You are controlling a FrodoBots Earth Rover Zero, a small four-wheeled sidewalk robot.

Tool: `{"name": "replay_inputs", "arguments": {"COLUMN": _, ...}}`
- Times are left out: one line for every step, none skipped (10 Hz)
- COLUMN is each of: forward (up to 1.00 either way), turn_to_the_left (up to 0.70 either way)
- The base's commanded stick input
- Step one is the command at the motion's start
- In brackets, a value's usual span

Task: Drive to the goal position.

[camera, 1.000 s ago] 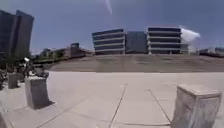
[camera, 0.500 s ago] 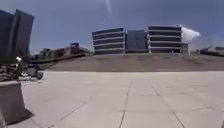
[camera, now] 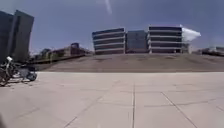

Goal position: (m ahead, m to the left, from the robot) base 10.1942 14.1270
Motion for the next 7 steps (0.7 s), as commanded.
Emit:
{"name": "replay_inputs", "arguments": {"forward": 1.00, "turn_to_the_left": -0.02}}
{"name": "replay_inputs", "arguments": {"forward": 1.00, "turn_to_the_left": -0.02}}
{"name": "replay_inputs", "arguments": {"forward": 1.00, "turn_to_the_left": -0.02}}
{"name": "replay_inputs", "arguments": {"forward": 1.00, "turn_to_the_left": -0.02}}
{"name": "replay_inputs", "arguments": {"forward": 1.00, "turn_to_the_left": -0.02}}
{"name": "replay_inputs", "arguments": {"forward": 1.00, "turn_to_the_left": -0.02}}
{"name": "replay_inputs", "arguments": {"forward": 1.00, "turn_to_the_left": -0.03}}
